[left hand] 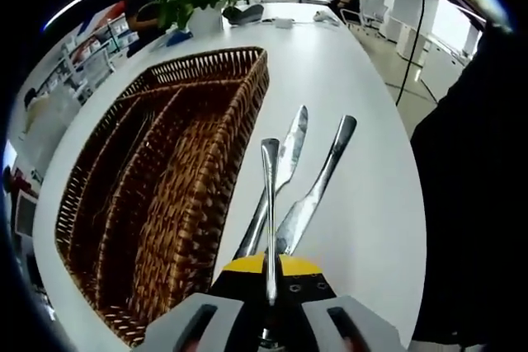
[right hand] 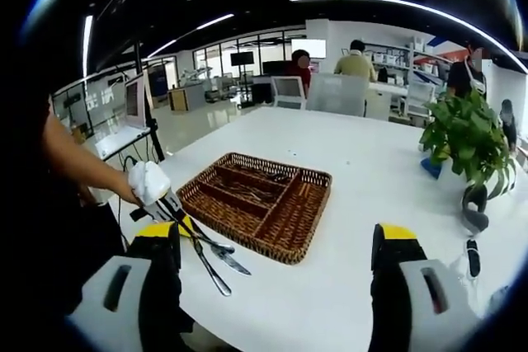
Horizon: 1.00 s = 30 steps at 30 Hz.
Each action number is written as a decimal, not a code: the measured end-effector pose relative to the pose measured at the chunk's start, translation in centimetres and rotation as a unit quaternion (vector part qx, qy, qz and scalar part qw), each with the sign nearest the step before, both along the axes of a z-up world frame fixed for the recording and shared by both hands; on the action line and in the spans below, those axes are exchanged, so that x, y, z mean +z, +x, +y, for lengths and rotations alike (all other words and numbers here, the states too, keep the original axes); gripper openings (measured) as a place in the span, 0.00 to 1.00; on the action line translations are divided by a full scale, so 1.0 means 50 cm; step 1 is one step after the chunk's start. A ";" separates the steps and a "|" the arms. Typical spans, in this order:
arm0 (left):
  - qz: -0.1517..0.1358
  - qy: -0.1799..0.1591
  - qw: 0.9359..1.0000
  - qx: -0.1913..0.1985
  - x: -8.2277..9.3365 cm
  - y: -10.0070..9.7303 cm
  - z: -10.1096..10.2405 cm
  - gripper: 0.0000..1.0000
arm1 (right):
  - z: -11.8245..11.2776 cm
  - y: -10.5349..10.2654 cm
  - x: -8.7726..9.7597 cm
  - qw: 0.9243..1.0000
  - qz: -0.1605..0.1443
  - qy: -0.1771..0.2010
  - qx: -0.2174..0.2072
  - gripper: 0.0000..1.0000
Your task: Arrange the knives, forks, and spoons in their matching storage slots by inserting each utensil handle-first until every utensil is classified and aligned in the correct compartment
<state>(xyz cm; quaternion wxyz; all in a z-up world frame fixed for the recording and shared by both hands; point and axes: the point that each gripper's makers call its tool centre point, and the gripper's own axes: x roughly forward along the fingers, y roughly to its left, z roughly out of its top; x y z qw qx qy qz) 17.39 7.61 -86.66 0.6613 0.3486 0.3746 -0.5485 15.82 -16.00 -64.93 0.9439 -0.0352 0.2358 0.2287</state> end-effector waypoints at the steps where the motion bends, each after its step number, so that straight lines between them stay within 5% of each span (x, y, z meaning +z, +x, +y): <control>1: -0.001 0.000 1.000 -0.001 0.000 0.000 0.001 0.01 | -0.001 0.000 0.001 1.000 0.000 -0.001 0.000 0.98; 15: 0.013 0.005 1.000 -0.022 0.032 -0.014 0.011 0.00 | 0.004 0.001 0.009 1.000 -0.007 -0.005 0.007 0.98; 30: 0.011 0.007 0.999 -0.040 0.159 -0.005 -0.017 0.00 | 0.006 0.003 0.028 1.000 -0.013 0.005 0.014 0.99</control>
